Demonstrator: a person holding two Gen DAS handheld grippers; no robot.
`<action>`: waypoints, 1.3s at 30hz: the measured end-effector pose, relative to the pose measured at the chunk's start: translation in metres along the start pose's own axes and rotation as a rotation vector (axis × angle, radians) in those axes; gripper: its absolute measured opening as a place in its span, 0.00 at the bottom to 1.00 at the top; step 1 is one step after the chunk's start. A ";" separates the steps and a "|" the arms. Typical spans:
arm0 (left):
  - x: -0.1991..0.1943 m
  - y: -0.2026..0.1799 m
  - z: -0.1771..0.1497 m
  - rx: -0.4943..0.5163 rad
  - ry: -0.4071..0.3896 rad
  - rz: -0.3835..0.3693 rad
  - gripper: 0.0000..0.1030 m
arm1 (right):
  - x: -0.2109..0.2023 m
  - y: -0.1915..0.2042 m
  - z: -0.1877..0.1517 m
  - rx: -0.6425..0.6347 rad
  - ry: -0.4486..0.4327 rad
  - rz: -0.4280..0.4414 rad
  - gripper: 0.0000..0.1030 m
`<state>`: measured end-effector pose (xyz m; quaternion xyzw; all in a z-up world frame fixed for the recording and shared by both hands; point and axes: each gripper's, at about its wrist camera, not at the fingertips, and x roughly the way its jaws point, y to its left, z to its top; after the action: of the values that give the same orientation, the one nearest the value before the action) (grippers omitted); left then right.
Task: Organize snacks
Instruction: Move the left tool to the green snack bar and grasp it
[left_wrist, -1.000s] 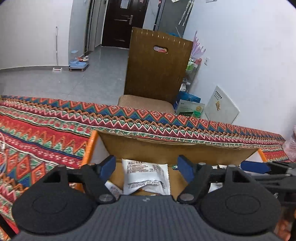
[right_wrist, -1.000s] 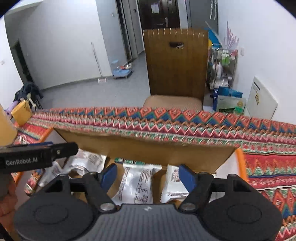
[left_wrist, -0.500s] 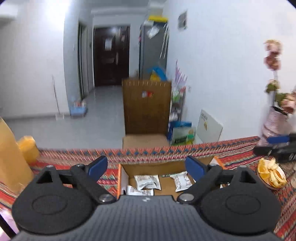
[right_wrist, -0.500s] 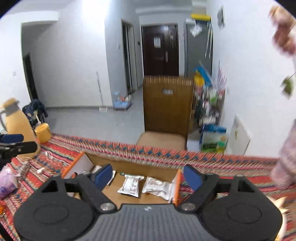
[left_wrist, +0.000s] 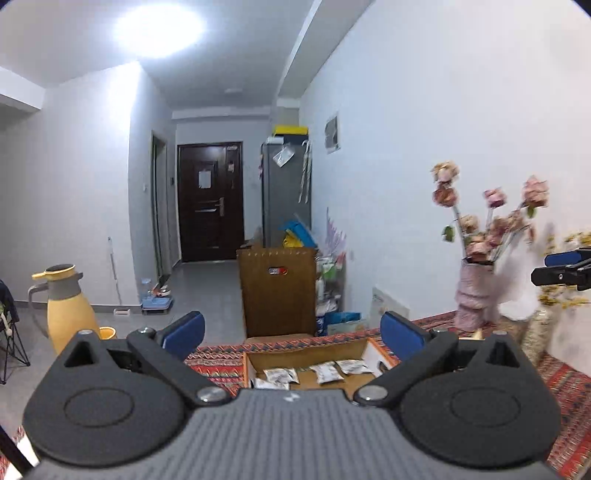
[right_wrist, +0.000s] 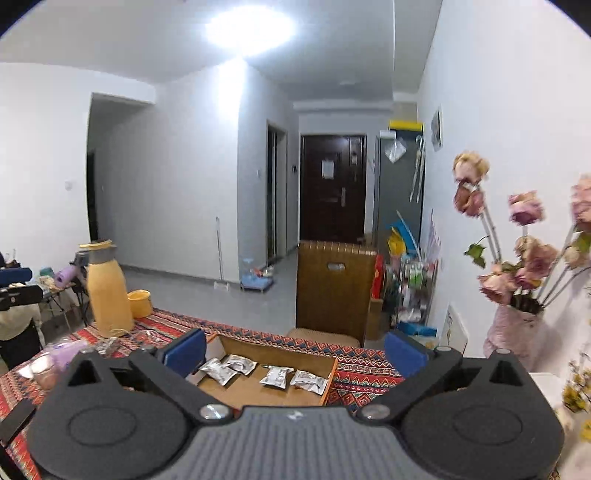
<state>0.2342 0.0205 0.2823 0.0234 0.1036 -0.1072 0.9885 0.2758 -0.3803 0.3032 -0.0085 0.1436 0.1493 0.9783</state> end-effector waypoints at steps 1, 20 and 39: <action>-0.014 -0.001 -0.008 0.002 0.000 0.000 1.00 | -0.015 0.002 -0.008 -0.002 -0.016 0.005 1.00; -0.144 0.009 -0.198 -0.091 0.046 0.217 1.00 | -0.125 0.070 -0.224 0.015 -0.036 0.054 1.00; -0.035 -0.002 -0.242 -0.132 0.273 0.110 1.00 | -0.031 0.089 -0.290 0.130 0.106 -0.053 1.00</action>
<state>0.1523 0.0427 0.0532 -0.0215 0.2425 -0.0419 0.9690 0.1405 -0.3211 0.0367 0.0432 0.2042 0.1133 0.9714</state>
